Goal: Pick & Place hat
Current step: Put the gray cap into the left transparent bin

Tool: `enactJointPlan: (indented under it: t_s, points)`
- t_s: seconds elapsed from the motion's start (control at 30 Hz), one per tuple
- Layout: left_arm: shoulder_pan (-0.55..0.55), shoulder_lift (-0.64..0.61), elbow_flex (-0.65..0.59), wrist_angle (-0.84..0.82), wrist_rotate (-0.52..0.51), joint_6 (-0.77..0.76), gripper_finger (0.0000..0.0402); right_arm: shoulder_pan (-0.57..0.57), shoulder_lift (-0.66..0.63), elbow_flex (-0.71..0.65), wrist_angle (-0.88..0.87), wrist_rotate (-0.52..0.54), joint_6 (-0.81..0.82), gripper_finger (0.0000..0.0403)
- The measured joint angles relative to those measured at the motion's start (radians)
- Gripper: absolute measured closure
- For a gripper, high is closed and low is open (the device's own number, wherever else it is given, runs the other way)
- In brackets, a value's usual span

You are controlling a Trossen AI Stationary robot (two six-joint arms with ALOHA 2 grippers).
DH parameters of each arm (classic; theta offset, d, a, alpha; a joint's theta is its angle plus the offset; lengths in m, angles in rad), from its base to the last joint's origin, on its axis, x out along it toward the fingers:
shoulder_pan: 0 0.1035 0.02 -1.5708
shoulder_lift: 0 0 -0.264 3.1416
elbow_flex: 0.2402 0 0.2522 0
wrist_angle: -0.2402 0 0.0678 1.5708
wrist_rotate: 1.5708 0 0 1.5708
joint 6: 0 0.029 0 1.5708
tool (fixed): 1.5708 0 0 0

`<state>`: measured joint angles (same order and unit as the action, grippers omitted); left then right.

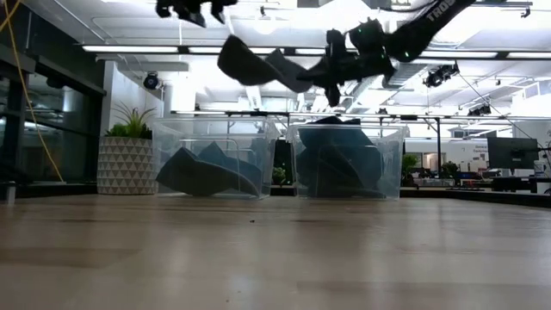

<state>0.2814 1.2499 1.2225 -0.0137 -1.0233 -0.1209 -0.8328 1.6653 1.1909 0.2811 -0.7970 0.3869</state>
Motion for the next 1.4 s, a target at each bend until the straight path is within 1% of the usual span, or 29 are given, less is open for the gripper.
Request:
enactJointPlan:
  t_s: [0.1, 0.17, 0.3, 0.4, 0.6, 0.8, 0.9, 0.97, 1.17, 1.4]
  points:
    - [0.031, -0.054, 0.007, -0.086, 0.053, 0.010, 0.0223, 0.008, 0.004, 0.090, -0.138, -0.011, -0.118, 0.0397]
    - [0.058, -0.085, 0.009, -0.132, 0.098, -0.017, 0.0223, 0.015, 0.030, 0.173, -0.255, -0.015, -0.213, 0.0397]
    - [0.133, -0.141, 0.009, -0.201, 0.225, -0.080, 0.0223, 0.035, 0.137, 0.371, -0.502, -0.004, -0.406, 0.0397]
    - [0.182, -0.165, 0.009, -0.221, 0.319, -0.093, 0.0223, 0.050, 0.246, 0.521, -0.650, 0.004, -0.502, 0.0397]
    - [0.233, -0.176, 0.009, -0.242, 0.421, -0.095, 0.0223, 0.077, 0.442, 0.800, -0.819, 0.002, -0.526, 0.0397]
    - [0.272, -0.176, 0.009, -0.265, 0.533, -0.169, 0.0223, 0.106, 0.583, 1.000, -0.949, 0.002, -0.527, 0.0397]
    - [0.287, -0.176, 0.009, -0.277, 0.592, -0.184, 0.0223, 0.120, 0.630, 1.053, -0.960, 0.007, -0.527, 0.0398]
    - [0.290, -0.175, 0.008, -0.284, 0.619, -0.199, 0.0223, 0.127, 0.650, 1.064, -0.961, 0.008, -0.527, 0.0398]
    - [0.288, -0.175, 0.008, -0.282, 0.673, -0.203, 0.0223, 0.145, 0.663, 1.039, -0.989, 0.060, -0.568, 0.0398]
    - [0.288, -0.175, 0.008, -0.282, 0.694, -0.203, 0.0223, 0.173, 0.663, 1.031, -1.024, 0.162, -0.630, 0.0398]
